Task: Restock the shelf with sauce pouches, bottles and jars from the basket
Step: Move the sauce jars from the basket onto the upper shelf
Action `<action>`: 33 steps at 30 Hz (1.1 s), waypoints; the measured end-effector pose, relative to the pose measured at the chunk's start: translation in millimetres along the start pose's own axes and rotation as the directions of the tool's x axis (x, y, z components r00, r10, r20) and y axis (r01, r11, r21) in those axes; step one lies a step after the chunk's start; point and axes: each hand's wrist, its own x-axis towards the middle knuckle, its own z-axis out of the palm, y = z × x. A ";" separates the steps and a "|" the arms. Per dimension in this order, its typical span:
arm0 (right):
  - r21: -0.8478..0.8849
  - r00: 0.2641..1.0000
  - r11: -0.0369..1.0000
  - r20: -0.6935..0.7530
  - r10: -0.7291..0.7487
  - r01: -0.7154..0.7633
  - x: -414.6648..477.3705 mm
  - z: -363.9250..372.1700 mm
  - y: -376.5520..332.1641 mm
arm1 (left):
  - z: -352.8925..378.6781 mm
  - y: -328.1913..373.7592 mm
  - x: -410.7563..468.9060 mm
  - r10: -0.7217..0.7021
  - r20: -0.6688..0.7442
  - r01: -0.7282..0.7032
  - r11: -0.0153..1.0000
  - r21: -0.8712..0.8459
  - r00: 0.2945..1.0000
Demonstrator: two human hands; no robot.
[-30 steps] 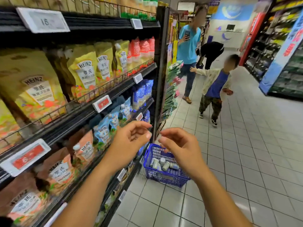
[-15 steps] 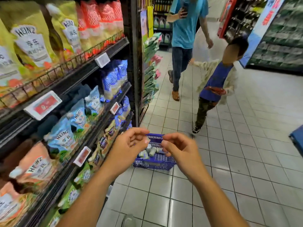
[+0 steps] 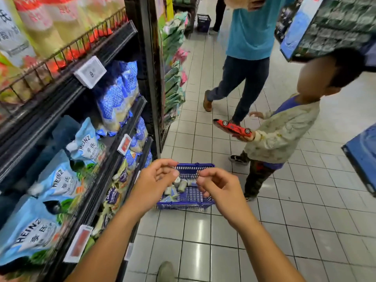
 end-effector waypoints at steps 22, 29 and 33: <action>-0.124 0.915 0.918 0.105 0.389 -0.376 207.7 -21.9 134.8 | 18.2 -136.1 194.0 -0.413 -0.132 0.415 0.910 -0.017 0.901; -0.222 0.832 0.835 0.136 0.537 -0.503 268.6 -24.6 239.8 | 23.3 -251.1 246.4 -0.601 -0.181 0.601 0.797 -0.061 0.778; -0.254 0.762 0.753 0.086 0.642 -0.607 292.4 -19.6 322.1 | 20.5 -329.0 270.7 -0.690 -0.226 0.689 0.718 -0.099 0.687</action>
